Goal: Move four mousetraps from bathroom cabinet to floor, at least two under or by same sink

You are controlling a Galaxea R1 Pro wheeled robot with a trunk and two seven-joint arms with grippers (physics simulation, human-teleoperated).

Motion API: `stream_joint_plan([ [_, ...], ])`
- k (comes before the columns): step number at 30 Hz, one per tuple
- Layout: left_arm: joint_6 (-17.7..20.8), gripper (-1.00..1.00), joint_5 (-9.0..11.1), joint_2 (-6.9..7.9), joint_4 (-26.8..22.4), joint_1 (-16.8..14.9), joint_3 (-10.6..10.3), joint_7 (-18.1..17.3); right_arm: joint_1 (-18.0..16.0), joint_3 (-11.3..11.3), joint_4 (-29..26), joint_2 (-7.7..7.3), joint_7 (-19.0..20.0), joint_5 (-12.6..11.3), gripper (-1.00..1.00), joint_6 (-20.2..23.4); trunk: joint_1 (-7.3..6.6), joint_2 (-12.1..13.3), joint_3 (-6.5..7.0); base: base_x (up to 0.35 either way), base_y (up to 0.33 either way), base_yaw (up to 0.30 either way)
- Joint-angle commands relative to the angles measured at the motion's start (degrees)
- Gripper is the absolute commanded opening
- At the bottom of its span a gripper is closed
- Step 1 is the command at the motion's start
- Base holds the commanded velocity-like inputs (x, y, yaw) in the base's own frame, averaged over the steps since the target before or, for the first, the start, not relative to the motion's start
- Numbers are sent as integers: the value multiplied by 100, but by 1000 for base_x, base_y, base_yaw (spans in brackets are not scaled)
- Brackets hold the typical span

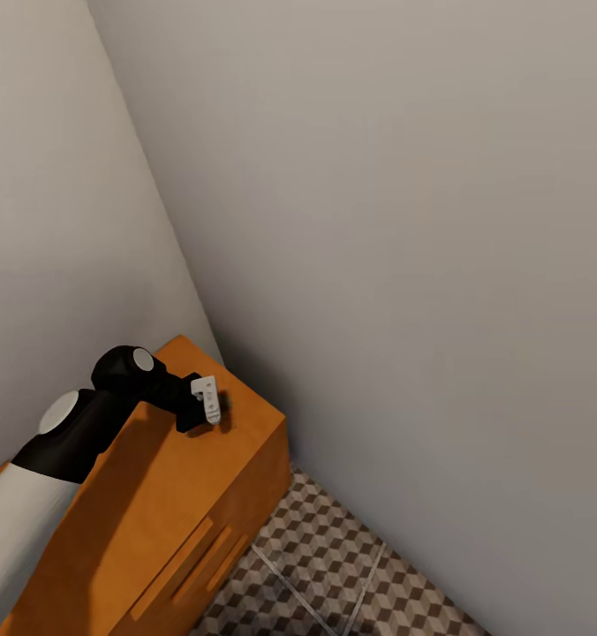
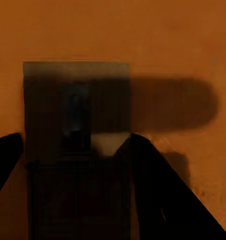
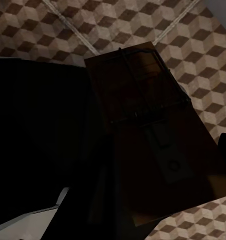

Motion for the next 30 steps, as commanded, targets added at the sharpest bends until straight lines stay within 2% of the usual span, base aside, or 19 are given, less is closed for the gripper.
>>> stream_joint_plan([
  [1, 65, -100, -26, 5, 413, -3, -12, -38, -3, 35, 6, 2, -69, 36, -100, -7, 4, -8, -9, 0, 0, 0],
  [20, 65, -100, -35, 5, 316, -3, 9, -43, -3, 35, 6, 4, -69, 36, -100, -9, 4, -8, -9, 0, 0, 0],
  [24, 71, -100, -35, 5, 196, -3, 26, -62, -3, 35, 4, -4, -69, 36, -100, -14, 4, -8, -9, 0, 0, 0],
  [30, 85, -100, -27, 33, -243, -3, 84, -103, -3, 35, -3, -5, -69, 36, -100, -15, 4, -8, -9, 0, 0, 0],
])
